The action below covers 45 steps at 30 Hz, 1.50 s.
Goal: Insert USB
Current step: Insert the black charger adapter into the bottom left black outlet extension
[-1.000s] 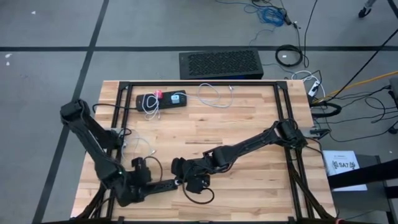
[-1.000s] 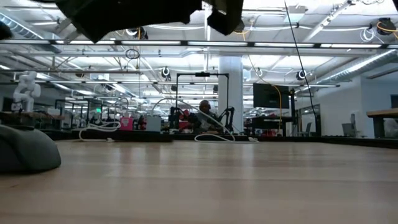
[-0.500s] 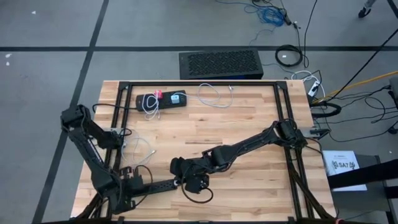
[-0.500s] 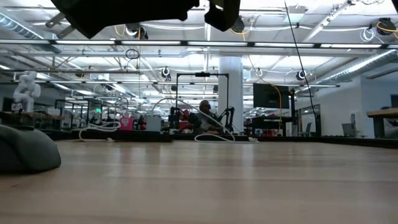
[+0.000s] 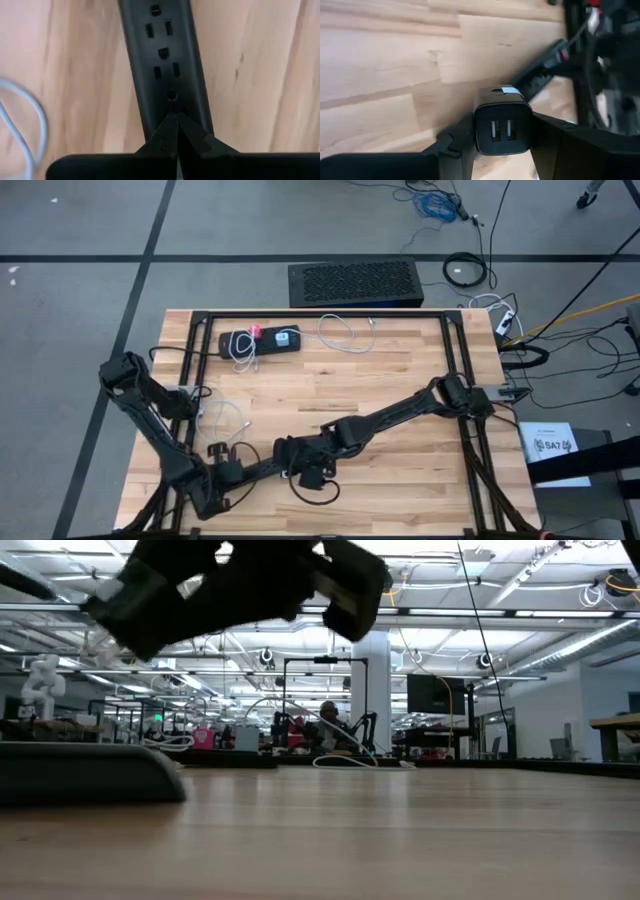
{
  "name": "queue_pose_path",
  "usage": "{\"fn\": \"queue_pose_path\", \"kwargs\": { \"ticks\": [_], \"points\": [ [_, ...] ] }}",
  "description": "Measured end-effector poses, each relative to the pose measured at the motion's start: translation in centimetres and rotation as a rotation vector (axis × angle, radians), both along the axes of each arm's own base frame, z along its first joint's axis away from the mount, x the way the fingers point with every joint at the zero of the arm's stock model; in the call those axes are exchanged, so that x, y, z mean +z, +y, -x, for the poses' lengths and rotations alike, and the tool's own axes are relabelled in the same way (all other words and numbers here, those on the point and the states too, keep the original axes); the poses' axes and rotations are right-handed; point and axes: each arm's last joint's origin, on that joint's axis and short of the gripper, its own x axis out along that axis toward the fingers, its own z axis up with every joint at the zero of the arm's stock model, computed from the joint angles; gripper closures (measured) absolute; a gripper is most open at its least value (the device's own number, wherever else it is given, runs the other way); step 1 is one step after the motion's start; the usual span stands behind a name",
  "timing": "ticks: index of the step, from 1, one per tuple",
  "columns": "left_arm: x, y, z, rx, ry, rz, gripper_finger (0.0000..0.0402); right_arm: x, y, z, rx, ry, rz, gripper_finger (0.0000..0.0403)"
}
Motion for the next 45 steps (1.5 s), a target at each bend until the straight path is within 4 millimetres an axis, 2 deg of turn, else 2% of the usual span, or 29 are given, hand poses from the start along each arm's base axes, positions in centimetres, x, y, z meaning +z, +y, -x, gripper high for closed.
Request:
{"fn": "queue_pose_path", "kwargs": {
  "ticks": [5, 13, 20, 29, 37, 45],
  "points": [
    [0.0, 0.8, -1.4, -0.048, -0.033, -0.026, 0.0400, -0.9, 0.1, -0.1, 0.044, 0.017, 0.030, 0.0285],
    [0.0, 1.3, -2.9, -0.118, -0.070, -0.019, 0.0400, -1.0, -1.6, -0.2, 0.105, 0.058, 0.127, 0.0285],
    [0.0, 1.6, -3.5, -0.164, -0.076, -0.022, 0.0400, -2.6, -3.0, -0.3, 0.203, 0.103, 0.265, 0.0285],
    [0.0, 1.7, -3.6, -0.167, -0.062, -0.008, 0.0400, -3.2, -4.0, -0.4, 0.267, 0.127, 0.327, 0.0285],
    [0.0, 2.1, -4.1, -0.169, -0.048, 0.011, 0.0400, -3.5, -4.3, -0.4, 0.326, 0.130, 0.366, 0.0285],
    [0.0, 2.6, -4.8, -0.190, -0.039, 0.032, 0.0400, -3.6, -3.8, -0.5, 0.374, 0.092, 0.401, 0.0285]
  ]
}}
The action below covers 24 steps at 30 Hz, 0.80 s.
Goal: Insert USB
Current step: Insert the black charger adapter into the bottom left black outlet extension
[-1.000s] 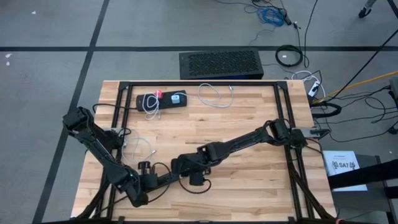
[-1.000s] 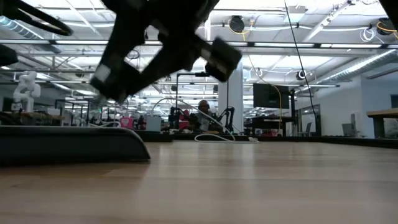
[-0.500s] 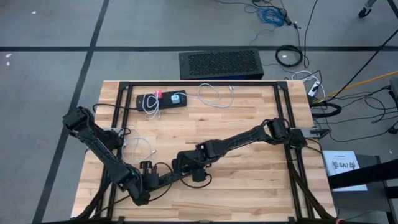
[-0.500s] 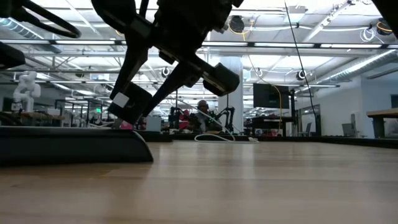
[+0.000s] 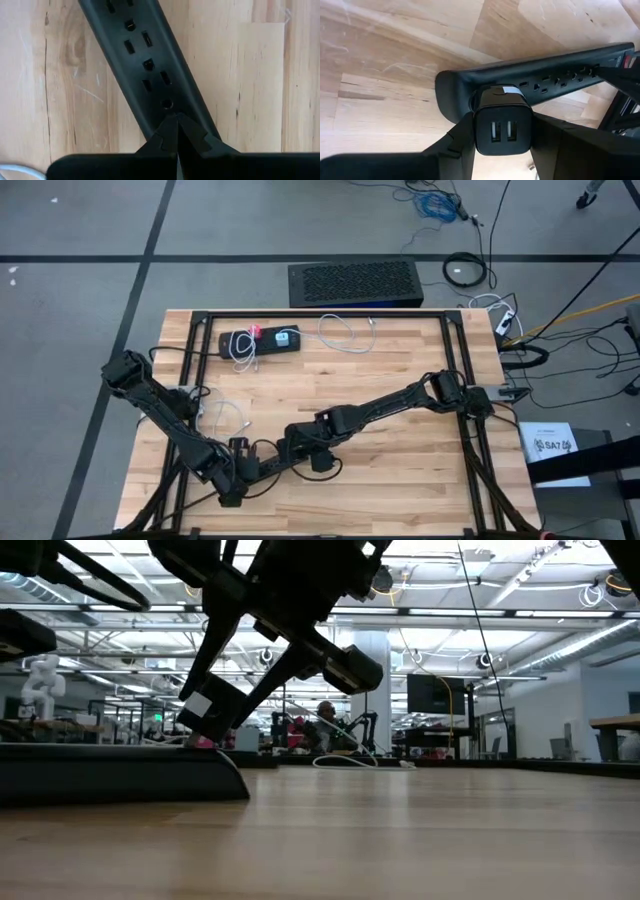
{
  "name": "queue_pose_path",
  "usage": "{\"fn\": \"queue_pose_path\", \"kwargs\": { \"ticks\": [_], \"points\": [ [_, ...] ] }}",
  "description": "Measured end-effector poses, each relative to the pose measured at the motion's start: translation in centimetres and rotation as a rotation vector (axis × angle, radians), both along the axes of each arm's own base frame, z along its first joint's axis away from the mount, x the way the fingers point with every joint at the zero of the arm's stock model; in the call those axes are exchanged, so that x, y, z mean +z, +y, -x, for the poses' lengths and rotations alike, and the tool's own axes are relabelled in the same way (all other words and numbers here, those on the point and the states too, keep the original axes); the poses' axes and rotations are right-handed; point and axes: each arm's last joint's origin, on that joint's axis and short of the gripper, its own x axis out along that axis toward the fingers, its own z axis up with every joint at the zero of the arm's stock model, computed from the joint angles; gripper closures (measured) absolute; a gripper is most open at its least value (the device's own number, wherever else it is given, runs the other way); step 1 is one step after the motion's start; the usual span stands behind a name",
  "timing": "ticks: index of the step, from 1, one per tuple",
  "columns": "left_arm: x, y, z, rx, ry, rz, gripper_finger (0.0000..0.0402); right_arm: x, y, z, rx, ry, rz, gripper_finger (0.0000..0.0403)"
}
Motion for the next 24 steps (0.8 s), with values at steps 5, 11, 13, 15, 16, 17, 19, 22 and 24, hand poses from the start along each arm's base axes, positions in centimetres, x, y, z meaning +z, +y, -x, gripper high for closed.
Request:
{"fn": "queue_pose_path", "kwargs": {
  "ticks": [5, 11, 13, 15, 16, 17, 19, 22, 24],
  "points": [
    [0.0, 0.0, -0.1, -0.012, -0.001, 0.000, 0.0400, 0.0, 0.1, -0.3, -0.047, -0.022, -0.061, 0.0285],
    [0.0, 0.0, -0.1, -0.012, -0.005, 0.002, 0.0400, 0.1, 0.2, -0.7, -0.103, -0.044, -0.114, 0.0251],
    [0.0, 0.0, -0.2, -0.009, -0.018, 0.004, 0.0400, 0.1, 0.3, -0.9, -0.136, -0.064, -0.145, 0.0219],
    [0.0, 0.0, -0.2, -0.009, -0.020, 0.002, 0.0400, 0.2, 0.4, -1.1, -0.164, -0.085, -0.171, 0.0200],
    [0.0, 0.0, -0.2, -0.008, -0.022, 0.002, 0.0400, 0.3, 0.4, -1.3, -0.171, -0.100, -0.179, 0.0196],
    [0.1, 0.0, -0.2, -0.008, -0.024, 0.002, 0.0400, 0.4, 0.4, -1.4, -0.173, -0.113, -0.182, 0.0195],
    [0.1, -0.1, -0.3, -0.008, -0.028, 0.003, 0.0400, 0.4, 0.3, -1.4, -0.175, -0.114, -0.181, 0.0197],
    [0.1, -0.1, -0.2, -0.008, -0.030, 0.005, 0.0400, 0.4, 0.3, -1.3, -0.181, -0.109, -0.182, 0.0209],
    [0.1, -0.1, -0.2, -0.008, -0.030, 0.005, 0.0400, 0.4, 0.2, -1.3, -0.200, -0.106, -0.187, 0.0216]
  ]
}}
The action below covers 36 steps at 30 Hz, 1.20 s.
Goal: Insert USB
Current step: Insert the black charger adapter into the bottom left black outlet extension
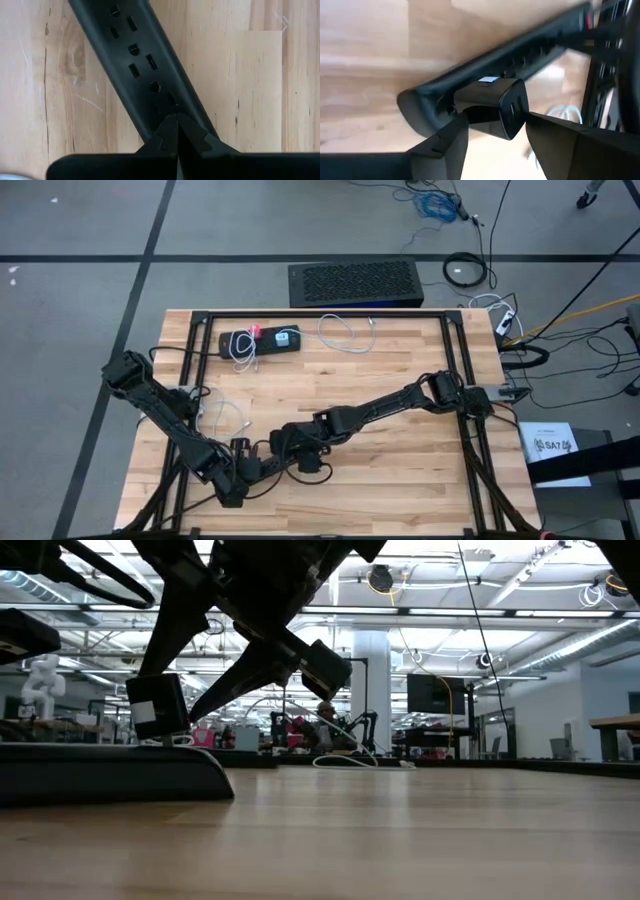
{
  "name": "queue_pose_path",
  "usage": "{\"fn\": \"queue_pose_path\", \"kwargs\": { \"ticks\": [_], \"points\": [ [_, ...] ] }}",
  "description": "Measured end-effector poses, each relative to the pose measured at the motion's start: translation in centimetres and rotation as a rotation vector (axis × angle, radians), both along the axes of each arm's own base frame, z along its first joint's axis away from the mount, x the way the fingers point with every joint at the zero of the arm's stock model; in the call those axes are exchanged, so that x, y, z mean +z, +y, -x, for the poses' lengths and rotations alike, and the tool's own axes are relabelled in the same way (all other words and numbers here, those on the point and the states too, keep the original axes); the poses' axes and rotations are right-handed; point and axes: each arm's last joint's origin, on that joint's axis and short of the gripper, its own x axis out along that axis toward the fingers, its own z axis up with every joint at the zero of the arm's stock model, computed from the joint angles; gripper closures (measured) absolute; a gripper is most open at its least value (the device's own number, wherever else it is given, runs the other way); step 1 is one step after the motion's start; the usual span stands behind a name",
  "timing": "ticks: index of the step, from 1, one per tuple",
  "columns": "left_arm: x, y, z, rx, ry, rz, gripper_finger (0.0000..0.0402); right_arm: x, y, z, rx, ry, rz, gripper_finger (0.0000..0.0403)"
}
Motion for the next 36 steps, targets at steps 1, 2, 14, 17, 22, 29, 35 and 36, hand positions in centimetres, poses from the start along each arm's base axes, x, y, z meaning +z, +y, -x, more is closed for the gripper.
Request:
{"fn": "queue_pose_path", "kwargs": {
  "ticks": [1, 2, 14, 17, 22, 29, 35, 36],
  "points": [
    [0.0, 0.0, 0.0, 0.000, 0.000, 0.000, 0.0400, 0.0, -0.1, 0.0, -0.018, 0.000, 0.006, 0.0220],
    [0.0, 0.0, 0.0, 0.000, -0.001, 0.000, 0.0400, 0.0, -0.2, 0.0, -0.041, -0.003, 0.020, 0.0223],
    [0.0, -0.1, -0.1, 0.003, -0.015, 0.003, 0.0400, 1.9, -1.9, 0.3, -0.274, -0.016, 0.015, 0.0222],
    [0.0, -0.1, -0.1, 0.003, -0.015, 0.003, 0.0400, 3.3, -2.6, 1.0, -0.369, 0.017, -0.052, 0.0221],
    [0.1, -0.4, 0.1, -0.004, -0.049, -0.014, 0.0400, 5.1, -3.8, 2.5, -0.584, 0.195, -0.380, 0.0242],
    [0.4, -1.1, 0.0, 0.029, -0.202, -0.062, 0.0400, 2.8, -1.8, 2.3, -0.697, 0.249, -0.703, 0.0345],
    [0.5, -1.3, 0.1, 0.043, -0.229, -0.061, 0.0400, 1.5, 1.5, 2.8, -0.726, 0.182, -0.744, 0.0393],
    [0.5, -1.3, 0.0, 0.044, -0.230, -0.061, 0.0400, 1.7, 1.7, 2.8, -0.732, 0.173, -0.769, 0.0391]
  ]
}}
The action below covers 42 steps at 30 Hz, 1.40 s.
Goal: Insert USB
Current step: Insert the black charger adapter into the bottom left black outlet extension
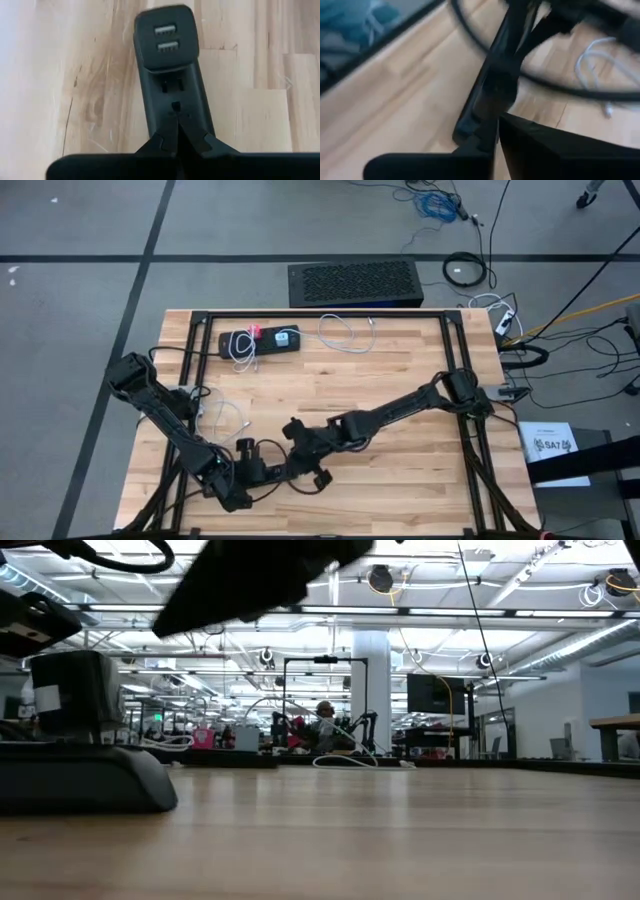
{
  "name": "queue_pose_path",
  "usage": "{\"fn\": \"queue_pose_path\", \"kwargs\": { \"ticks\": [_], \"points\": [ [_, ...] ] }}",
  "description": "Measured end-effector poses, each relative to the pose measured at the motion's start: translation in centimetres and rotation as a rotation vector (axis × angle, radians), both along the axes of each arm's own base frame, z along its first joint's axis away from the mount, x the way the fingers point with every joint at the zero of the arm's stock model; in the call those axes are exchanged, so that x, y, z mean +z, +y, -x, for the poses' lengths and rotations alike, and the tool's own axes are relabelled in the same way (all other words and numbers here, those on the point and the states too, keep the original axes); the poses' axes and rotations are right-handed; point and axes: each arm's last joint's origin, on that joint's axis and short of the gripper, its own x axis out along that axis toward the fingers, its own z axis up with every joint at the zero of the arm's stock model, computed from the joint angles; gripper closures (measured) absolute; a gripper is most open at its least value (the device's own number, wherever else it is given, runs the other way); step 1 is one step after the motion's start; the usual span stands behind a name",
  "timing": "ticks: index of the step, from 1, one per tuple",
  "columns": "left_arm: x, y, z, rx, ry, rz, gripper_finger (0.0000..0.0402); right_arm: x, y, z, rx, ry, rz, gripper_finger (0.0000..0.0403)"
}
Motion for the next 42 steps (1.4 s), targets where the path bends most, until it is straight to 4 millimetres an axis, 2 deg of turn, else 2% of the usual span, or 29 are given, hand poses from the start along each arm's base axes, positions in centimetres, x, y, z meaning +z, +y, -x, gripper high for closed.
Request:
{"fn": "queue_pose_path", "kwargs": {
  "ticks": [5, 12, 21, 25, 29, 37, 42],
  "points": [
    [0.0, 0.0, 0.0, 0.004, -0.010, -0.006, 0.0400, 0.8, 0.9, -0.5, -0.034, -0.097, -0.059, 0.0400],
    [0.2, 0.2, 0.2, 0.031, -0.025, -0.035, 0.0400, -1.0, 1.3, -1.7, -0.071, -0.142, -0.133, 0.0402],
    [3.6, 0.5, 1.9, 0.114, -0.251, -0.048, 0.0400, -1.0, 1.5, -2.2, -0.154, -0.184, -0.213, 0.0403],
    [4.6, 0.2, 3.0, 0.135, -0.328, -0.043, 0.0400, -2.1, 2.0, -2.4, -0.169, -0.160, -0.229, 0.0403],
    [4.7, -0.3, 3.9, 0.162, -0.365, -0.026, 0.0400, -3.9, 2.7, -2.5, -0.208, -0.137, -0.234, 0.0403],
    [4.7, -1.0, 5.1, 0.193, -0.415, 0.000, 0.0400, -4.2, 3.2, -2.4, -0.258, -0.126, -0.251, 0.0403],
    [4.7, -1.3, 5.6, 0.179, -0.405, 0.019, 0.0400, -4.5, 2.5, -2.5, -0.279, -0.096, -0.246, 0.0403]
  ]
}}
